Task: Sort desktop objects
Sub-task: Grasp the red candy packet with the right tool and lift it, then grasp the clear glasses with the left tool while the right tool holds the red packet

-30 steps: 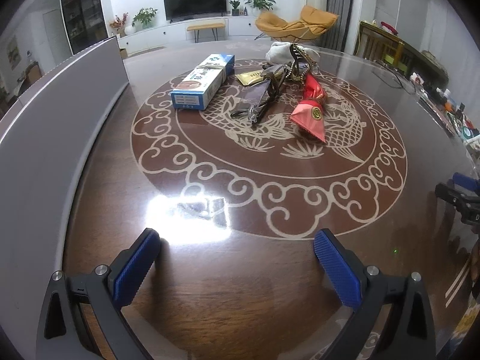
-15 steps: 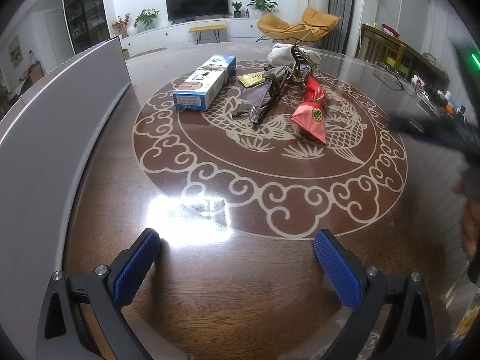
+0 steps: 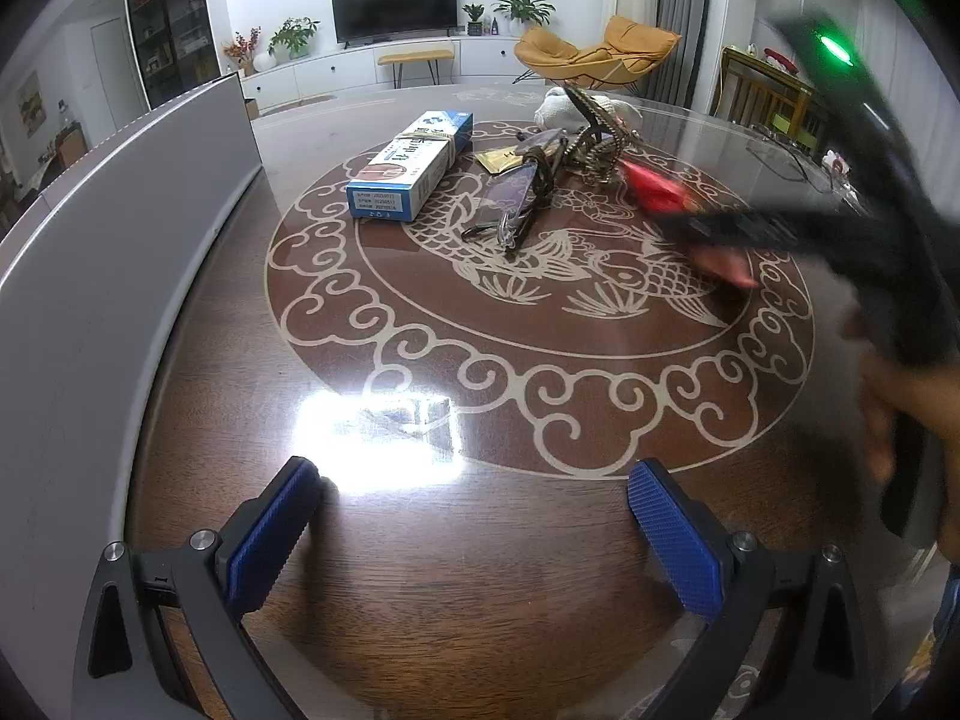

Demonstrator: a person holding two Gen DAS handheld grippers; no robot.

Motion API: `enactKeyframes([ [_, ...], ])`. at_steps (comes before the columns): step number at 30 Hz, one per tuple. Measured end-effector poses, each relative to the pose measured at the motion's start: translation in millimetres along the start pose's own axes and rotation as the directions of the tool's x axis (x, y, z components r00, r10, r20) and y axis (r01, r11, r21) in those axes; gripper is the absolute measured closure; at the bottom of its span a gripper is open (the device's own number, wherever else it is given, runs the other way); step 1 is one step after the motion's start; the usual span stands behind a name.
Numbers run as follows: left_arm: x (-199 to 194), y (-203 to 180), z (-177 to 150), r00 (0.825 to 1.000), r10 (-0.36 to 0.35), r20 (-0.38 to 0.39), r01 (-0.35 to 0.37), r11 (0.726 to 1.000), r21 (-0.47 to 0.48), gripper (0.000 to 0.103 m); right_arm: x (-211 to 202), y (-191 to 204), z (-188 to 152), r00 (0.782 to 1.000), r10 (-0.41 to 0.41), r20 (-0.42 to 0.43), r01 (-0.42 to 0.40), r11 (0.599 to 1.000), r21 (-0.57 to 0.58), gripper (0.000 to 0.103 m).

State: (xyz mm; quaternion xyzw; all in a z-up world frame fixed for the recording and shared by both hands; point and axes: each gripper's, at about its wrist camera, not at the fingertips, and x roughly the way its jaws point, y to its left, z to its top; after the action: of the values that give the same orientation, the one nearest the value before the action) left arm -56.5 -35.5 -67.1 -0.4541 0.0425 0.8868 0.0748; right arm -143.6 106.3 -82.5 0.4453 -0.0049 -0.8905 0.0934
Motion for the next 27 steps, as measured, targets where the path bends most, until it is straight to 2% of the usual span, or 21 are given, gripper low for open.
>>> enactKeyframes([
  [5, 0, 0, 0, 1.000, 0.000, 0.000, 0.000, 1.000, 0.000, 0.000, -42, -31, -51, 0.998, -0.048, 0.028, 0.050, 0.995, -0.084, 0.076],
  [10, 0, 0, -1, 1.000, 0.001, 0.000, -0.001, 1.000, 0.000, 0.000, -70, -57, -86, 0.998, -0.058, 0.038, 0.060, 0.998, -0.034, 0.075],
  [13, 0, 0, 0, 1.000, 0.000, 0.000, 0.000, 1.000, 0.000, 0.000, -75, -63, -88, 0.998, -0.055, 0.039, 0.055, 0.998, -0.002, 0.071],
  [16, 0, 0, 0, 1.000, 0.000, -0.001, 0.000, 1.000, 0.000, 0.000, -77, -63, -85, 0.999, -0.030, 0.038, 0.029, 1.000, 0.005, 0.058],
  [18, 0, 0, 0, 1.000, 0.000, 0.000, 0.000, 1.000, 0.000, 0.000, -77, -58, -83, 0.999, -0.036, 0.031, 0.037, 0.999, -0.024, 0.044],
  [19, 0, 0, 0, 1.000, 0.000, 0.000, 0.000, 1.000, 0.000, 0.000, -74, -56, -82, 0.998, -0.054, 0.022, 0.054, 0.998, -0.030, 0.028],
  [20, 0, 0, 0, 1.000, 0.000, 0.000, 0.000, 1.000, 0.000, 0.000, -72, -56, -82, 0.998, -0.063, 0.011, 0.063, 0.998, -0.029, 0.022],
  [25, 0, 1, 0, 1.000, 0.001, 0.000, -0.001, 1.000, 0.000, 0.000, -71, -58, -80, 0.999, -0.039, 0.014, 0.039, 0.999, -0.016, 0.021],
  [27, 0, 1, 0, 1.000, 0.001, 0.000, -0.001, 1.000, 0.000, 0.000, -70, -57, -80, 0.999, -0.048, 0.009, 0.048, 0.999, -0.022, 0.016],
])
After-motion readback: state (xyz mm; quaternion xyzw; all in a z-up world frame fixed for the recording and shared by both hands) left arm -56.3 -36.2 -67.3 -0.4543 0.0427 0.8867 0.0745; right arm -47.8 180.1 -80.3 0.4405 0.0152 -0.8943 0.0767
